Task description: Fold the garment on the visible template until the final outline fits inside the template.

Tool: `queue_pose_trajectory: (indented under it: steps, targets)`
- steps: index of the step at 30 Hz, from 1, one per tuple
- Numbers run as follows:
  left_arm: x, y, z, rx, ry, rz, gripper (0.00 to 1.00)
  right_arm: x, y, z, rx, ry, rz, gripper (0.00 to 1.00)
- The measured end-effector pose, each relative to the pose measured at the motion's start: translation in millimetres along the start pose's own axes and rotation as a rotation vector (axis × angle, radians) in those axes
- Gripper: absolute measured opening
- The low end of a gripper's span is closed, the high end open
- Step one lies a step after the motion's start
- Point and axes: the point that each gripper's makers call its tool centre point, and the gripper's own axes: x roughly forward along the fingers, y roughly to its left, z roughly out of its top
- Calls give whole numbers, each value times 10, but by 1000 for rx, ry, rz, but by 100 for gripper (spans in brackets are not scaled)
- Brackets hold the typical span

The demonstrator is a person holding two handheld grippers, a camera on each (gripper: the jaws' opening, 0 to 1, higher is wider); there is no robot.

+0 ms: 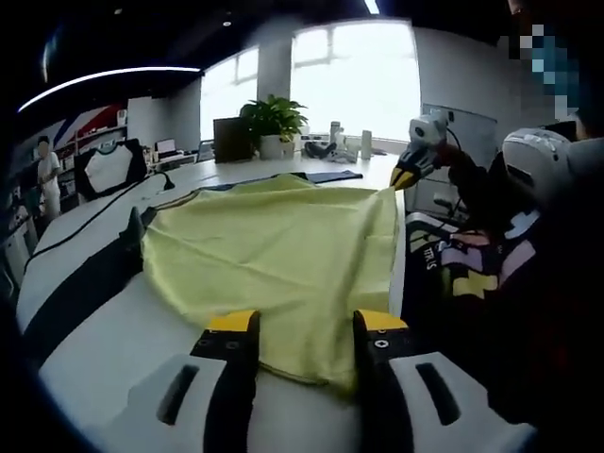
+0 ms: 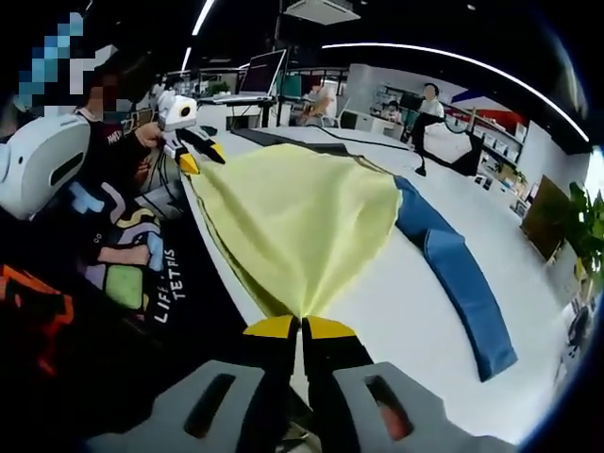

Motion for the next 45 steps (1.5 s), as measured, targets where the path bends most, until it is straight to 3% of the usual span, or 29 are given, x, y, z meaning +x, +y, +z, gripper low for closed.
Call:
queue_pose_trajectory:
  steps: [8, 13, 14, 16, 18, 23, 27, 33, 35, 37, 45]
  targets:
    - [-6, -50, -17, 1, 11, -2, 60, -119, 17, 114, 16, -67, 0, 4]
    - [-5, -87, -32, 8, 16, -10, 73, -198, -141, 172, 12, -95, -83, 12]
    - [3, -99, -72, 60, 41, -11, 76, -214, -164, 189, 13, -106, -96, 14]
    - [26, -126, -90, 90, 57, -10, 83, -232, -201, 214, 3, -119, -119, 19]
    - [25, -171, -61, 46, 43, -27, 88, -256, -244, 255, 1, -139, -148, 23]
    - [-31, -148, 7, -18, -6, -43, 86, -311, -317, 335, 15, -182, -184, 33]
    - [-97, -238, 198, -13, -83, -71, 86, -368, -426, 405, 8, -213, -244, 43]
    - [-141, -219, 308, 10, -123, -55, 88, -465, -546, 516, 14, -259, -302, 54]
    - [-156, -210, 346, 8, -142, -54, 90, -507, -638, 549, 16, -273, -349, 64]
    - [-165, -185, 378, 8, -155, -42, 91, -545, -749, 516, -13, -230, -414, 73]
    - [-219, -121, 498, 15, -208, -17, 98, -712, -1010, 691, 12, -309, -518, 99]
